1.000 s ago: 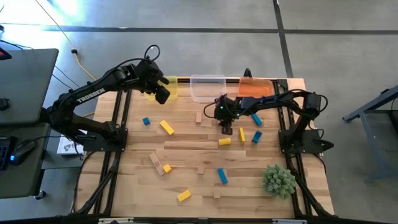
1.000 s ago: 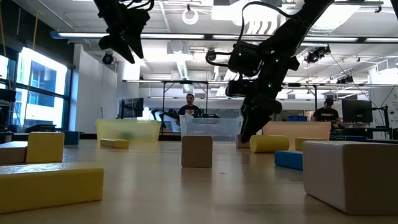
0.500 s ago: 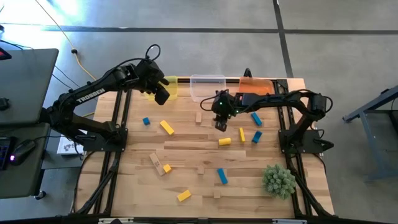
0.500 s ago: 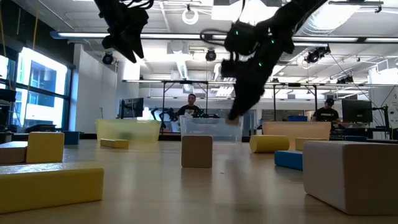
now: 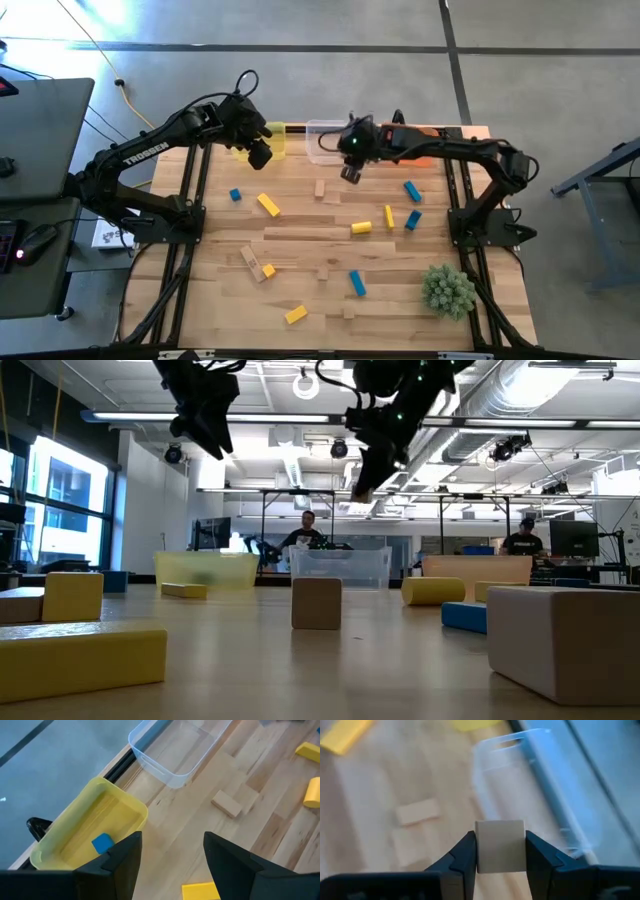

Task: Sort & place blocks by color
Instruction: Put the brown block into the orange bin

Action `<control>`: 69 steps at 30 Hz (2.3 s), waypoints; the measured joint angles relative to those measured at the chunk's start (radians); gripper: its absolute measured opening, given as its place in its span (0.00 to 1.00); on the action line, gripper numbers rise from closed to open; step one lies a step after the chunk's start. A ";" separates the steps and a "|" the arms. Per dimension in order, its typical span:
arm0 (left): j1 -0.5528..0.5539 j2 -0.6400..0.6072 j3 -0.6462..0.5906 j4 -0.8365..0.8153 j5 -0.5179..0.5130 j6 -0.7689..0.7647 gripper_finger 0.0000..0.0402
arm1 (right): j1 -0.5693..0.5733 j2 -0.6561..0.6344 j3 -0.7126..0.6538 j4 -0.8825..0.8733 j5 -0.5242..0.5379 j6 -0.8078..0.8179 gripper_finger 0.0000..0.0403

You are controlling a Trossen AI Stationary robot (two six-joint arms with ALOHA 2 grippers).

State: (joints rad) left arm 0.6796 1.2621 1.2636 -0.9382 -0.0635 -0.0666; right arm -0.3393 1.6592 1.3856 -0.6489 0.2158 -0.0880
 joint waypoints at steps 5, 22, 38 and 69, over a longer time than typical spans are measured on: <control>0.000 0.000 0.000 0.001 0.000 -0.012 0.50 | -0.068 0.000 0.080 -0.107 0.063 -0.076 0.26; 0.000 0.000 0.000 0.025 0.000 -0.046 0.50 | -0.368 0.002 0.105 -0.348 -0.027 0.058 0.26; 0.000 0.000 0.000 0.024 0.000 -0.153 0.50 | -0.580 0.116 0.104 -0.477 -0.164 0.096 0.26; 0.000 0.000 0.000 0.023 -0.012 -0.167 0.50 | -0.602 0.335 0.104 -0.460 -0.165 -0.043 0.32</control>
State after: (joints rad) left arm 0.6798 1.2621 1.2636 -0.9150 -0.0753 -0.2337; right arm -0.9409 1.9942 1.4893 -1.1088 0.0509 -0.1306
